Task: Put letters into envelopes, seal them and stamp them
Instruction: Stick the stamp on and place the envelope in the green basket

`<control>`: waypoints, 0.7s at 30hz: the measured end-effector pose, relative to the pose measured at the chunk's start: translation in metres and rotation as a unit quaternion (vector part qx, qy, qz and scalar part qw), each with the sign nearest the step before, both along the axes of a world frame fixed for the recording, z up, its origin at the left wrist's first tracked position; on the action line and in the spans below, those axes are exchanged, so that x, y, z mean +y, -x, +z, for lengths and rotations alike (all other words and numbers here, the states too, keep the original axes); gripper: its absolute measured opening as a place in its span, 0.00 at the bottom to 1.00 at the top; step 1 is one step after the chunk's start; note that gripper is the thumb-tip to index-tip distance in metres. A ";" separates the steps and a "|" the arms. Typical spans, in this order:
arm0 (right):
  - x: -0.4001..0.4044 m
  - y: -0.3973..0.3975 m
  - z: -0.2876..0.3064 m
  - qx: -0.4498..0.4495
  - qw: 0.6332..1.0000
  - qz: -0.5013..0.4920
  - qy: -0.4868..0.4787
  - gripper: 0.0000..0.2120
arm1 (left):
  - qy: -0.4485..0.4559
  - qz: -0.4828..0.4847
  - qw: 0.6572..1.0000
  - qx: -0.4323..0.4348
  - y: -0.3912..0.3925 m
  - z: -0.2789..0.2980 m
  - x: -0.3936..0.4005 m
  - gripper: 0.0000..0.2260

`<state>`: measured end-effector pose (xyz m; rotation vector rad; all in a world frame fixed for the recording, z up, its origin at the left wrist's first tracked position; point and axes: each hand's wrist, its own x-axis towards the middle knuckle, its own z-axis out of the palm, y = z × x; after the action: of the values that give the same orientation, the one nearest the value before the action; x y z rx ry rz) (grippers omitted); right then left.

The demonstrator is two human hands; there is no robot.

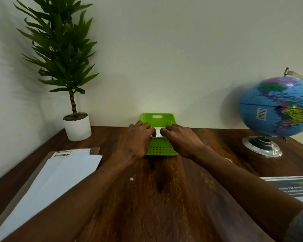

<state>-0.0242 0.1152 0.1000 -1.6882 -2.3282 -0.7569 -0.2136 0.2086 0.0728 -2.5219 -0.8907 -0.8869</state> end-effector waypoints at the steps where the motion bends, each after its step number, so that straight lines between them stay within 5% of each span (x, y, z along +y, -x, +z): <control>1: -0.002 0.001 -0.002 0.009 1.000 -0.003 0.004 0.20 | 0.010 -0.007 1.000 0.003 0.002 -0.001 -0.002 0.08; 8: -0.031 0.003 -0.007 0.116 0.993 -0.016 -0.006 0.14 | 0.066 -0.006 0.997 -0.036 0.013 -0.004 -0.041 0.19; 12: -0.066 0.008 -0.009 0.145 0.988 -0.046 0.000 0.15 | 0.080 -0.037 0.991 -0.105 -0.010 -0.006 -0.088 0.16; 16: -0.116 0.018 -0.018 0.226 0.970 -0.091 0.007 0.09 | 0.228 -0.059 0.949 -0.211 -0.048 -0.023 -0.140 0.12; 21: -0.202 -0.020 -0.051 0.303 0.933 -0.193 0.025 0.08 | 0.323 -0.088 0.919 -0.211 -0.102 -0.054 -0.230 0.14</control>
<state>-0.0039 -0.0873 0.0493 -2.0601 -1.6296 -0.1687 -0.1114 -0.0219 0.0190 -3.0578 -1.2710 -1.4271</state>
